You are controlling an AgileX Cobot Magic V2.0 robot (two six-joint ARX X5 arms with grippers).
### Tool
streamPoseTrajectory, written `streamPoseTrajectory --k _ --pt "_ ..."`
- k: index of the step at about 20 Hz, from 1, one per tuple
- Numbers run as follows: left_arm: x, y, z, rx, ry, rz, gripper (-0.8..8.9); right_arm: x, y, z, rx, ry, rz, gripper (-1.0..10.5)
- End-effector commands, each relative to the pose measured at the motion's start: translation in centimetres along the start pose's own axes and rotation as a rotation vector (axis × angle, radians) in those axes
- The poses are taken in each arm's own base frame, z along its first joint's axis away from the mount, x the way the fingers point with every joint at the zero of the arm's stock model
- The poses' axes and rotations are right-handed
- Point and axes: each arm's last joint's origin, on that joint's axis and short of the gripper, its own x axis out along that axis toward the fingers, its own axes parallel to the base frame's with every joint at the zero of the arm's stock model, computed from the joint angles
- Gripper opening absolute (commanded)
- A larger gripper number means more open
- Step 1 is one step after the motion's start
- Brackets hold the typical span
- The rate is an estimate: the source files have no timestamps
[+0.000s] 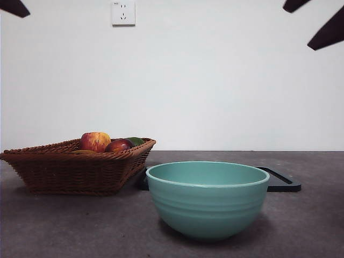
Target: Pick up the wifruite, put it on the bowl, pick up the plate, put it on desk
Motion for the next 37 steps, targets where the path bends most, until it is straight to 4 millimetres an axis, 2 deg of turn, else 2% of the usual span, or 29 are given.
streamPoseTrajectory --k 1,23,25,28,31,33,35,37 --pt "-0.2 -0.2 0.4 0.017 -0.016 -0.009 -0.01 -0.2 0.3 0.3 -0.022 -0.007 0.015 0.1" --pt "-0.5 -0.3 0.4 0.025 -0.036 -0.007 0.09 -0.2 0.3 0.4 -0.025 -0.018 0.010 0.1" --pt "-1.6 -0.3 0.5 0.073 -0.112 0.027 0.09 -0.2 0.3 0.4 -0.025 -0.018 0.010 0.1" --pt "-4.5 -0.3 1.1 0.196 -0.361 0.131 0.09 -0.2 0.3 0.4 -0.025 -0.018 0.010 0.1" --pt "-8.1 -0.6 1.2 0.296 -0.647 0.355 0.09 -0.2 0.3 0.4 -0.025 -0.018 0.010 0.1" --pt "-9.6 -0.8 0.5 0.302 -0.782 0.528 0.08 -0.2 0.3 0.4 -0.025 -0.018 0.010 0.1" --pt "-10.2 -0.7 -0.8 0.277 -0.865 0.690 0.08 -0.2 0.3 0.4 -0.025 -0.018 0.010 0.1" --pt "-9.8 -0.2 -2.2 0.237 -0.897 0.808 0.08 -0.2 0.3 0.4 -0.025 -0.018 0.010 0.1"
